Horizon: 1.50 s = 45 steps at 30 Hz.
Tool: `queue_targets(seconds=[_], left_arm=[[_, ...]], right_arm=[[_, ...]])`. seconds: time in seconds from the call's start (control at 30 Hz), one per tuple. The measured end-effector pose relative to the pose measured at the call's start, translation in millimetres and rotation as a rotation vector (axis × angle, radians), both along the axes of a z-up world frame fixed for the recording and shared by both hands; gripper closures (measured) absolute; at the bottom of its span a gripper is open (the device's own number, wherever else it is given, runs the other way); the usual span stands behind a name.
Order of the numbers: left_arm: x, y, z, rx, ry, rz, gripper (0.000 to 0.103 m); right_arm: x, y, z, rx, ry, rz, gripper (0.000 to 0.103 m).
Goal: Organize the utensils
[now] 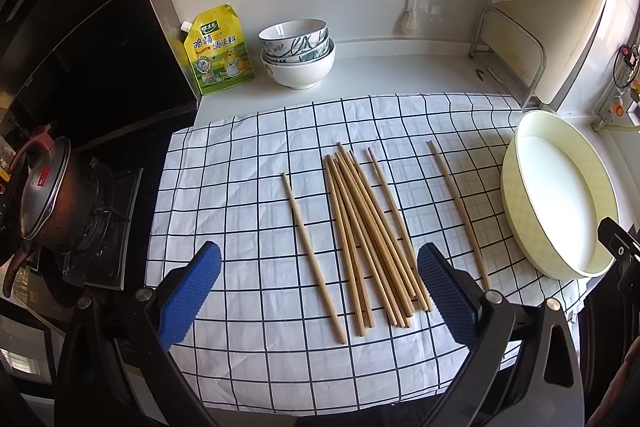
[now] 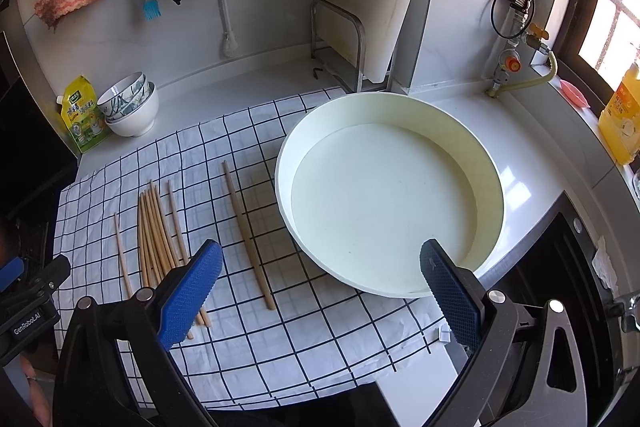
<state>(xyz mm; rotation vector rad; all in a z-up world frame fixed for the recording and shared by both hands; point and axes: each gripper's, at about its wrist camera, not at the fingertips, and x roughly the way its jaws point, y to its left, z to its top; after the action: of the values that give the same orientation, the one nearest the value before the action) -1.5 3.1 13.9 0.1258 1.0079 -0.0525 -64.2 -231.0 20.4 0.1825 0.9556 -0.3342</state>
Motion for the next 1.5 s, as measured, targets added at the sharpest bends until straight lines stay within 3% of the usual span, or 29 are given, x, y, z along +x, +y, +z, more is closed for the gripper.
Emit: queue_targets(seconds=[0.67,0.87,1.2,1.37,1.5], left_arm=[[3.6,2.1,-1.5,-0.004,0.003,0.004,0.006],[10.2,21.8,-14.5,-0.021,0.012,0.064,0.006],[16.1,58.4,-60.7,-0.028,0.061,0.150,0.006],[22.2,62.7,-86.9,-0.026,0.093,0.152,0.006],[27.2,64.7,-104.0,-0.031,0.114,0.156,0.006]], right_arm=[[6.5,2.9,-0.6,0.005,0.003,0.005,0.008],[11.6,8.8,-8.4,0.089,-0.034,0.093,0.008],[37.7,60.2,-51.2,0.138,-0.014,0.383,0.008],[58.1,67.7,-83.1,0.101,0.040,0.396,0.009],[72.9,65.6,-104.3,0.136,0.086,0.409,0.009]])
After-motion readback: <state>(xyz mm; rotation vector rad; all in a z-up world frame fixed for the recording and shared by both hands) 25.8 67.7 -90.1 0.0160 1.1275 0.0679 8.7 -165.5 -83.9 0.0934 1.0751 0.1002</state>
